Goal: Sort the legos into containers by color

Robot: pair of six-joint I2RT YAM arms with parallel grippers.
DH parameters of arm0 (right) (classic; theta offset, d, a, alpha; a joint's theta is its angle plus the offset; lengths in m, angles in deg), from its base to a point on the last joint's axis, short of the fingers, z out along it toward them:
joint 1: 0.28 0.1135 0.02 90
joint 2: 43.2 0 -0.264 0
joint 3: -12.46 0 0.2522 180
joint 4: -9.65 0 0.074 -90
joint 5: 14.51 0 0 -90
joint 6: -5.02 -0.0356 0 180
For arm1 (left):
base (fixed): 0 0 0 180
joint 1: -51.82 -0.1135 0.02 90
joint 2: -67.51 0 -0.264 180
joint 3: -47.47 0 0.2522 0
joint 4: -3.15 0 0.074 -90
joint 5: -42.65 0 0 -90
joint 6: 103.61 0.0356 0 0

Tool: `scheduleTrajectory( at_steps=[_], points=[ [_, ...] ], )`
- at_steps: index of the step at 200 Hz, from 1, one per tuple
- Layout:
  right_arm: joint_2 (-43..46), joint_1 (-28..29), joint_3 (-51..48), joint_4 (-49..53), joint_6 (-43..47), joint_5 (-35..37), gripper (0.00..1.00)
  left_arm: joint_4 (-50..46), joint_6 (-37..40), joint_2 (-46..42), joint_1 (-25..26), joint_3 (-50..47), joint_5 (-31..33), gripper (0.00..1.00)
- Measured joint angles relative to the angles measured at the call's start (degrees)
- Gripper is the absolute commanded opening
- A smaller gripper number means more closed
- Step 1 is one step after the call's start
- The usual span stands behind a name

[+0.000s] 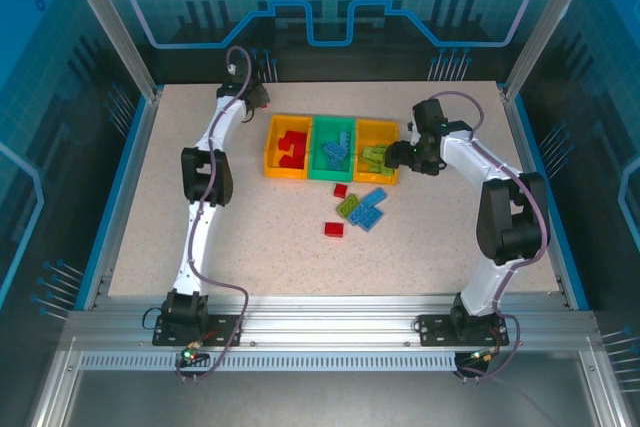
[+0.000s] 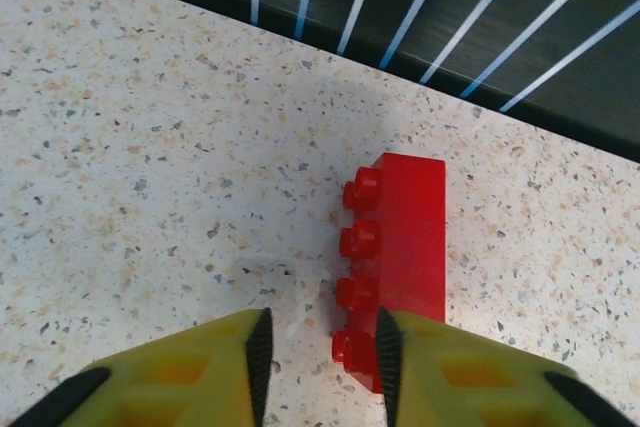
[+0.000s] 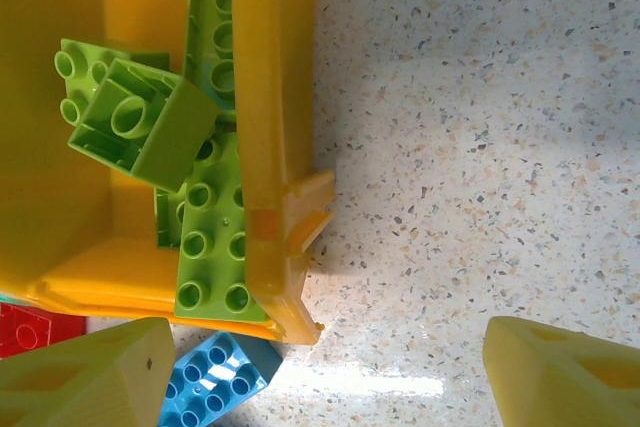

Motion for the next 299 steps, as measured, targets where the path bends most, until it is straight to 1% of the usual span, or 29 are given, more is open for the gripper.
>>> scheduleTrajectory(
  at_steps=[5, 10, 14, 18, 29, 59, 93, 100, 112, 129, 144, 155, 200, 224, 273, 299],
  points=[
    [0.00, -0.02, 0.00, -0.02, -0.02, -0.04, 0.82, -0.02, 0.07, 0.02, 0.04, 0.00, -0.09, 0.39],
    [0.00, -0.07, 0.00, -0.04, -0.02, -0.09, 0.82, 0.00, -0.17, 0.00, 0.04, 0.00, -0.24, 0.48],
    [0.00, -0.09, 0.00, -0.04, -0.02, -0.17, 0.82, 0.00, 0.02, 0.02, 0.04, 0.00, -0.44, 0.57],
    [0.00, -0.11, 0.00, -0.04, -0.02, -0.24, 0.81, 0.04, -0.35, 0.00, 0.04, 0.00, -0.66, 0.64],
    [0.00, -0.11, 0.00, -0.07, 0.00, -0.48, 0.81, 0.09, -0.57, 0.02, 0.04, 0.00, -1.09, 0.72],
    [-0.02, -0.11, 0.02, -0.07, 0.04, -1.11, 0.79, 0.42, -0.72, 0.02, 0.04, 0.00, -2.12, 0.80],
    [-0.44, -0.11, 0.55, -0.24, 0.04, -1.33, 0.78, 0.46, -0.87, 0.02, 0.04, 0.00, -3.21, 0.82],
    [-0.44, -0.11, 0.55, -0.24, 0.04, -1.36, 0.78, 0.46, -1.05, 0.00, 0.04, -0.02, -3.32, 0.85],
    [-0.46, -0.11, 0.55, -0.24, 0.02, -1.53, 0.79, 0.48, -2.12, 0.00, 0.02, -0.09, -3.78, 0.93],
    [-0.46, -0.11, 0.55, -0.50, 0.04, -2.01, 0.79, 1.99, -3.87, -0.48, 0.02, -2.60, -4.31, 0.98],
    [-0.44, -0.11, 0.55, -0.70, 0.04, -2.47, 0.81, 5.68, -5.68, -1.92, -0.07, -8.50, -4.35, 0.99],
    [-0.44, -0.11, 0.55, -0.68, 0.02, -2.67, 0.81, 7.54, -8.15, -3.54, -0.20, -10.75, -5.31, 0.99],
    [-0.44, -0.11, 0.55, -0.68, 0.02, -3.08, 0.81, 8.85, -18.18, -3.96, -1.84, -10.95, -11.72, 0.99],
    [-0.44, -0.11, 0.55, -0.66, 0.02, -3.10, 0.81, 9.60, -21.62, -3.87, -2.47, -10.82, -13.20, 0.99],
    [-0.44, -0.11, 0.59, -0.63, 0.00, -3.10, 0.81, 11.02, -25.99, -3.69, -2.97, -10.78, -14.80, 0.99],
    [-0.44, -0.11, 0.68, -0.63, 0.02, -3.08, 0.81, 10.99, -24.92, -3.65, -2.95, -10.60, -14.93, 0.99]
  ],
)
